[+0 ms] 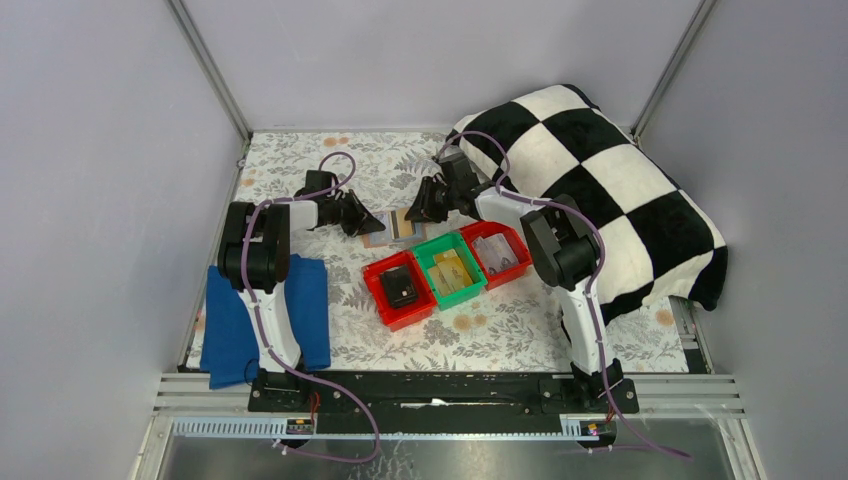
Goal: Take the credit cards out of the card holder
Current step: Remove the credit card from the card holder.
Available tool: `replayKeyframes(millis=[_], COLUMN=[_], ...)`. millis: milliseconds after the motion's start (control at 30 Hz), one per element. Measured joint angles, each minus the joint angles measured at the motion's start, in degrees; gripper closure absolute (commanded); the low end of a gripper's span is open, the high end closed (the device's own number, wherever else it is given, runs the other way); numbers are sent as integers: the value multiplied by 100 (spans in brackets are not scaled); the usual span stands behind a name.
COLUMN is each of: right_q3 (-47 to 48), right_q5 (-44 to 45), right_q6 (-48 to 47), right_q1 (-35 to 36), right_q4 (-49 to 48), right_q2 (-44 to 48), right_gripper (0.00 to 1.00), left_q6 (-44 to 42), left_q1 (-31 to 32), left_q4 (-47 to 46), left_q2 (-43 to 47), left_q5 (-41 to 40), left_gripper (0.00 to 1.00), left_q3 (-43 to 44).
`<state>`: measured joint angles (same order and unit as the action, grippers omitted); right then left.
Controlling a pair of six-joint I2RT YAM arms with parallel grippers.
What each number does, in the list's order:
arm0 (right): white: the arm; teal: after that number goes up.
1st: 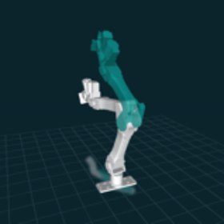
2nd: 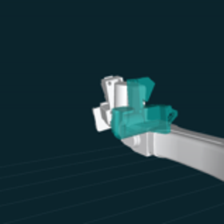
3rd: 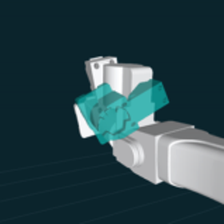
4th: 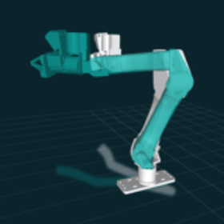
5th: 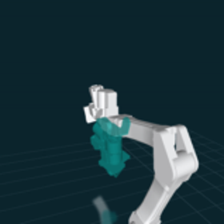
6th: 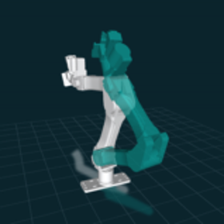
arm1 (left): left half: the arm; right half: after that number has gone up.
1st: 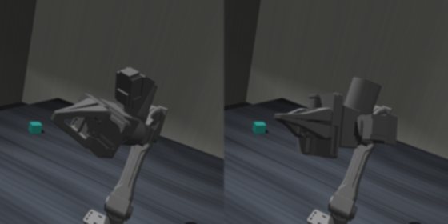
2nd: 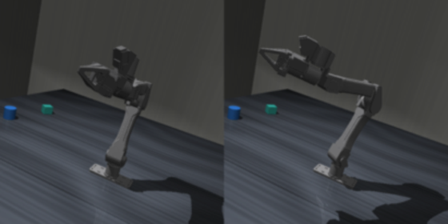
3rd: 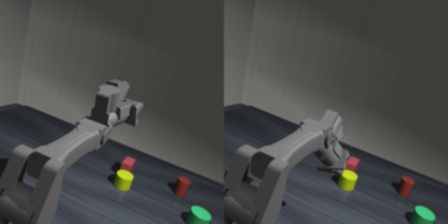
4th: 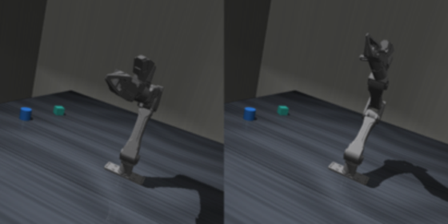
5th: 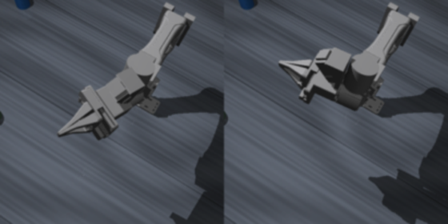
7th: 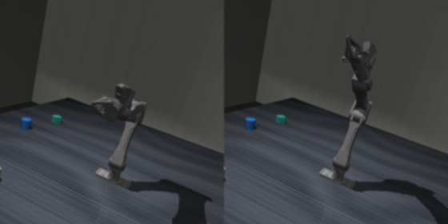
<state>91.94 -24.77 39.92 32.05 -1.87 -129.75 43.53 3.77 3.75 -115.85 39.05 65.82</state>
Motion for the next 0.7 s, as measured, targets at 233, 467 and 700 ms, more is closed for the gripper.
replayKeyframes(millis=[233, 467, 700], right_q3=[79, 92, 151], right_q5=[-44, -85, -157], right_q6=[2, 4, 9], right_q1=[4, 7, 20], right_q4=[-4, -20, -17], right_q2=[-85, -120, -160], right_gripper=[68, 68, 68], left_q6=[-15, -20, 50], left_q1=[0, 0, 7], left_q4=[-4, -44, -190], left_q2=[42, 74, 74], left_q5=[0, 55, 295], left_gripper=[89, 72, 59], left_q3=[-22, -39, -76])
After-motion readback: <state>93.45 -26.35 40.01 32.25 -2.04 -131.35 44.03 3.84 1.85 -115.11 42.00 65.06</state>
